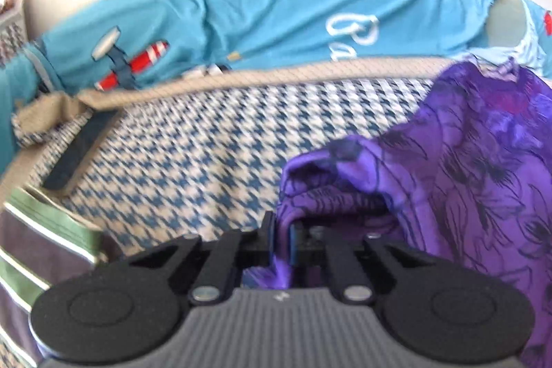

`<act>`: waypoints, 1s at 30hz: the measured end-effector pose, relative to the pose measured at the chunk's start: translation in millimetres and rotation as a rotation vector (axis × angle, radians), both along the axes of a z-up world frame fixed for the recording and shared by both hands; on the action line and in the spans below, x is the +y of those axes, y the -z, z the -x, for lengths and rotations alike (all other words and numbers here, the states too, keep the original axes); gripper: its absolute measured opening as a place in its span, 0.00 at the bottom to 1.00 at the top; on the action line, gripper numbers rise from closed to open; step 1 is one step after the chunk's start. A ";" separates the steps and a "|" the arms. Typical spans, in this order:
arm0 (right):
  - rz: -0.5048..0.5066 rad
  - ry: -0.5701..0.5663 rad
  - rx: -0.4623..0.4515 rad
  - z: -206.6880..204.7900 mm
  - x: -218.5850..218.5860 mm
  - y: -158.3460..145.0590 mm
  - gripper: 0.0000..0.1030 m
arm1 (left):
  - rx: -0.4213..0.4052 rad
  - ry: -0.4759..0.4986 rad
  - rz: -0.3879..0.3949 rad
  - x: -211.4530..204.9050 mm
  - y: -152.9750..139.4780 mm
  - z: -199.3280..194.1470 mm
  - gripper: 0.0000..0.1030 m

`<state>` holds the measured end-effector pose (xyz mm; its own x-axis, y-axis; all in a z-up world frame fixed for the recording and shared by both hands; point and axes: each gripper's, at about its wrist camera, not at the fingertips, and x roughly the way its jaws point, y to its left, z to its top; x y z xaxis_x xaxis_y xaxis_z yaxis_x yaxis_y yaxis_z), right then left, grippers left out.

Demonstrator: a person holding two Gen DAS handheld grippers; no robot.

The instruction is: Fold clothes

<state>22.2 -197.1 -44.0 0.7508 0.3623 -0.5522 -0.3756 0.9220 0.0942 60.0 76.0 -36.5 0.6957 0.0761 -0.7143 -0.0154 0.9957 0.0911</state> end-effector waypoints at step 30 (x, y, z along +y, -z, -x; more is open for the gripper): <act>0.061 -0.526 -0.031 34.8 143.9 51.6 0.64 | 0.073 0.021 0.144 15.2 -11.9 -12.6 0.25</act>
